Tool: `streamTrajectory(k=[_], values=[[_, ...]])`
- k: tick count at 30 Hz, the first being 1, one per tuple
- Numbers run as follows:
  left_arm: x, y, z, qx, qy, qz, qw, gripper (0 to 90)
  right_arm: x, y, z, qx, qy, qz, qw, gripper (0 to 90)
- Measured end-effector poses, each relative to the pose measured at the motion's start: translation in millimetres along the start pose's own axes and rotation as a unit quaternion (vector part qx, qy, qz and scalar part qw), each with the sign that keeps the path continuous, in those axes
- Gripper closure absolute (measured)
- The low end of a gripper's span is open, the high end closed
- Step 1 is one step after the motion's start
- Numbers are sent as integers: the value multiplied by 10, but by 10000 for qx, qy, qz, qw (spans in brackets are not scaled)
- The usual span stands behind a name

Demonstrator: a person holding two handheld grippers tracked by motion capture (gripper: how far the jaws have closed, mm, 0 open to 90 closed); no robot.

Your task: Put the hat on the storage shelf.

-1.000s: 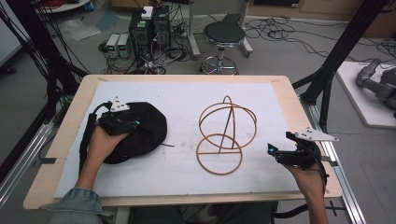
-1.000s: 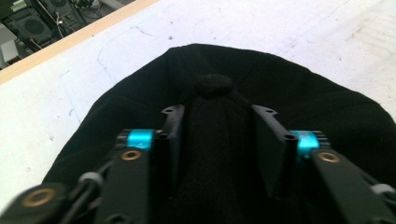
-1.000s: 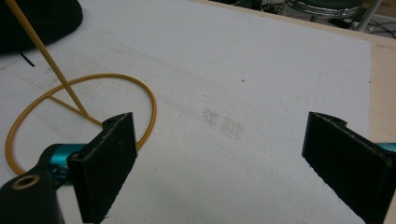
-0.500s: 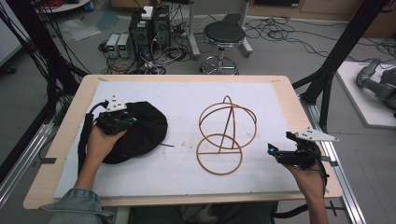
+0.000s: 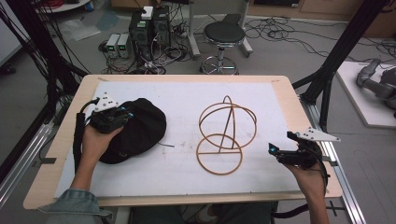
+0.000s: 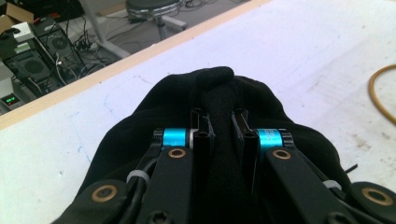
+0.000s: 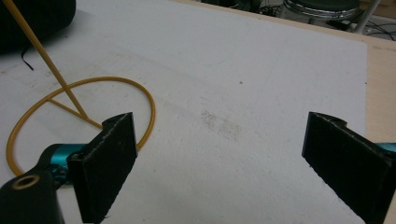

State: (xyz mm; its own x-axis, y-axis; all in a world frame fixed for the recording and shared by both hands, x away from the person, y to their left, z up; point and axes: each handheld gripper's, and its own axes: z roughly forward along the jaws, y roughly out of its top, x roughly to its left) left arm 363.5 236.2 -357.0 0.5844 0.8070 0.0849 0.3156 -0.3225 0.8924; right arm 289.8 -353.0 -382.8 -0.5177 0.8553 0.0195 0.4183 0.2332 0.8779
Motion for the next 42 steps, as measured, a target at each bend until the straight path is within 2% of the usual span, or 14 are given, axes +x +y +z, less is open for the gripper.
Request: streamTrajectory(k=[2, 5, 6, 7, 10, 11, 16, 21, 28, 31, 42], values=[[29, 5, -57, -190, -43, -81, 9998, 815, -8, -6, 3, 20, -4, 20, 10000, 100], [43, 11, -104, -316, -72, -121, 9994, 815, -9, -8, 11, 16, 16, 55, 10000, 100], [54, 22, -153, -460, -132, -173, 9987, 815, -13, -8, 17, 2, 11, 45, 10000, 99], [54, 22, -153, -460, -132, -173, 9987, 815, -17, -8, 19, 8, 22, 33, 10000, 100], [47, 65, -238, -657, -192, -210, 9974, 814, -16, -5, 22, 7, 38, 53, 10000, 100], [38, 99, -291, -754, -261, -208, 9966, 815, -23, 0, 20, -10, 46, 47, 10000, 100], [-13, 219, -461, -1006, -347, -144, 9942, 814, -25, 16, 19, -84, 83, 84, 9999, 100], [-10, 307, -587, -1251, -490, -79, 9909, 813, -29, 44, 15, -129, 109, 97, 9998, 100], [11, 447, -671, -1348, -618, 215, 9887, 813, -38, 78, 22, -195, 124, 89, 9997, 99], [24, 487, -686, -1392, -645, 198, 9880, 814, -39, 86, 27, -203, 130, 124, 9996, 100], [47, 814, -784, -1656, -865, 344, 9818, 814, -37, 98, 49, -239, 200, 103, 9995, 100]])
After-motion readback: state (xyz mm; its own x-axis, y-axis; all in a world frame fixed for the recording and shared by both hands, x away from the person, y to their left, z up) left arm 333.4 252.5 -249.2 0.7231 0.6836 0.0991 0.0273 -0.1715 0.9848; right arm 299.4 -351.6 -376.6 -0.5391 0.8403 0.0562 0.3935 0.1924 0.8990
